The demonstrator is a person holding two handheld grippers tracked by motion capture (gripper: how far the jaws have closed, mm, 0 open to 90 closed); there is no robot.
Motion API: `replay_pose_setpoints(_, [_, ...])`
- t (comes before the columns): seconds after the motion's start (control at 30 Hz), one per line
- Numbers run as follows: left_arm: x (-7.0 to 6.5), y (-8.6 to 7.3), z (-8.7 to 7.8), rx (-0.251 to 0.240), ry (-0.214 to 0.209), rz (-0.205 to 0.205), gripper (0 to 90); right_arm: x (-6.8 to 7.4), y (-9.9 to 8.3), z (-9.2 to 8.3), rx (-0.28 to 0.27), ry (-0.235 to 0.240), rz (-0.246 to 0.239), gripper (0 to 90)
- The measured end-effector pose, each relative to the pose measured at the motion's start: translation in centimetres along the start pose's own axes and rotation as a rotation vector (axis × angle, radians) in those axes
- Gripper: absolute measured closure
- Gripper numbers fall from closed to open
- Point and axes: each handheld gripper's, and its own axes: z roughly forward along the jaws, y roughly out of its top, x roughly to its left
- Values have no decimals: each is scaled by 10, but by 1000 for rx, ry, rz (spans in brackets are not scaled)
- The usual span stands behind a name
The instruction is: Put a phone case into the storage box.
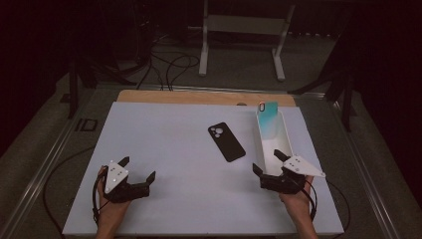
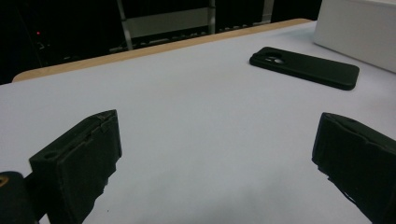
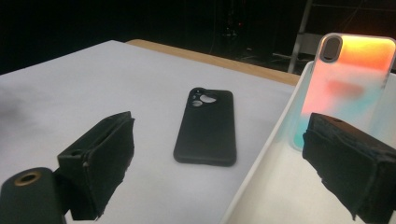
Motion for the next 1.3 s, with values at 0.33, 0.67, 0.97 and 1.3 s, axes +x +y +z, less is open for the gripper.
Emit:
replay_pose_setpoints(0.33, [0,1,0,0,-10,5,20,2,-7,2,-6,-3,13,92])
replay_pose_setpoints(0.67, [-1,3,1,-6,-16,-5,20,-2,-8,1,-19,-5,42,92])
replay_pose_setpoints(0.97, [-2,18,3,-42,-43,-29,19,-3,-7,2,-20,-12,50,92])
replay_pose_setpoints(1.3, [-11,45,20,-32,-109,-20,19,-4,-8,3,-16,-18,41,92])
